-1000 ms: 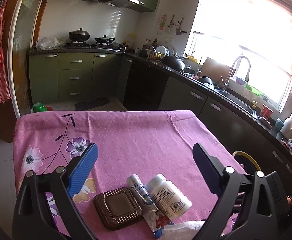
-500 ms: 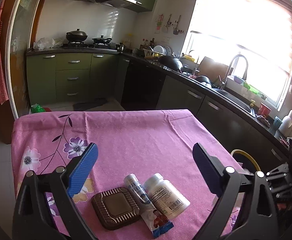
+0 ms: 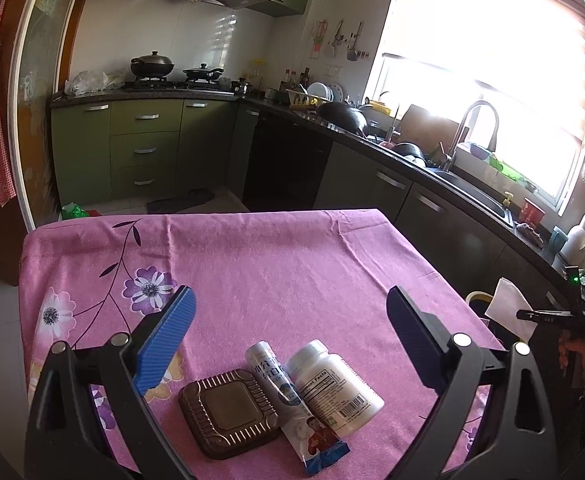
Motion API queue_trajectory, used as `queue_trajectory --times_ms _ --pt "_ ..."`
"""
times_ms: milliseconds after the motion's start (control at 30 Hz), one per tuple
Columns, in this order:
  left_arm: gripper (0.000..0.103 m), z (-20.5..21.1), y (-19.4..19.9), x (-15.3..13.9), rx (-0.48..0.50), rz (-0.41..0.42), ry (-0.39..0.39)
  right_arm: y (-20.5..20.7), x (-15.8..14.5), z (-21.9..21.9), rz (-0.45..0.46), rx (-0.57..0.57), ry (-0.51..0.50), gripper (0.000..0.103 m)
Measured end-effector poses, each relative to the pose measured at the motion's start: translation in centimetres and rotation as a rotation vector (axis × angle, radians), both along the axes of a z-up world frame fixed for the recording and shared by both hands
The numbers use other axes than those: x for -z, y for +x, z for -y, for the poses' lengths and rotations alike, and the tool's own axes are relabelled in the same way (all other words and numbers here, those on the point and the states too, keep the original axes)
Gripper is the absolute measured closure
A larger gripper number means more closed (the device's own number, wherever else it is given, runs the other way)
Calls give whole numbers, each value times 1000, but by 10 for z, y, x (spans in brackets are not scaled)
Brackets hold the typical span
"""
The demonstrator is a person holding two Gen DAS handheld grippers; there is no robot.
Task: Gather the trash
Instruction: 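Carry the tissue over the bin and open the right gripper, then grasp the brown plastic box with the left gripper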
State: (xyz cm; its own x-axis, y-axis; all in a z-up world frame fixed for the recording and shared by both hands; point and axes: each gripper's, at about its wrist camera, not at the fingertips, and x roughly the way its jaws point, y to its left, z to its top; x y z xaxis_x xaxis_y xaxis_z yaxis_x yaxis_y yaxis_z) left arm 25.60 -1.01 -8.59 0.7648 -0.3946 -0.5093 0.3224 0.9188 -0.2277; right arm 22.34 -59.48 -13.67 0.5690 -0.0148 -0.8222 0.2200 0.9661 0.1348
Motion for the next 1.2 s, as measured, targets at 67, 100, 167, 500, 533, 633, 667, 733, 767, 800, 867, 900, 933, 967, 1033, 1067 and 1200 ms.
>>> queue_trajectory --times_ms 67,100,167,500,533,633,667,733,767,800,867,900,933,967,1033,1067,1200 --pt "12 0 1 1 1 -4 1 2 9 15 -24 57 -7 78" --pt "12 1 0 1 0 -4 2 3 12 20 -44 82 -13 44" --pt "12 1 0 1 0 -4 6 0 14 22 -55 135 -53 27" --pt "11 4 6 8 -38 -47 34 -28 -12 -19 64 129 -121 26" --pt "11 4 8 10 -55 -65 47 -28 -12 -23 65 116 -116 26" --pt "11 1 9 19 -122 -145 70 -31 -11 -36 71 84 -84 26" --pt "11 0 9 22 -140 -170 74 -31 -11 -39 73 73 -81 26" --pt "11 -6 8 30 -187 -229 73 -30 -11 -42 78 56 -73 26" --pt "11 -9 6 34 -210 -254 65 -30 -12 -46 81 50 -67 26" --pt "11 -12 5 39 -230 -278 57 -31 -12 -47 82 42 -60 26" --pt "11 -13 3 46 -256 -306 72 -32 -11 -49 88 34 -51 26" --pt "11 -12 2 50 -269 -319 87 -33 -11 -50 90 31 -46 26" --pt "11 -12 1 53 -278 -327 98 -33 -10 -49 89 28 -41 26" --pt "11 -10 2 55 -289 -337 113 -33 -9 -49 90 26 -35 26" --pt "12 -7 0 60 -306 -349 141 -34 -8 -48 89 24 -26 26" --pt "13 -6 -1 62 -316 -354 153 -35 -8 -48 88 23 -23 26" --pt "21 -6 -5 69 -334 -374 182 -37 -6 -44 88 24 -8 26"
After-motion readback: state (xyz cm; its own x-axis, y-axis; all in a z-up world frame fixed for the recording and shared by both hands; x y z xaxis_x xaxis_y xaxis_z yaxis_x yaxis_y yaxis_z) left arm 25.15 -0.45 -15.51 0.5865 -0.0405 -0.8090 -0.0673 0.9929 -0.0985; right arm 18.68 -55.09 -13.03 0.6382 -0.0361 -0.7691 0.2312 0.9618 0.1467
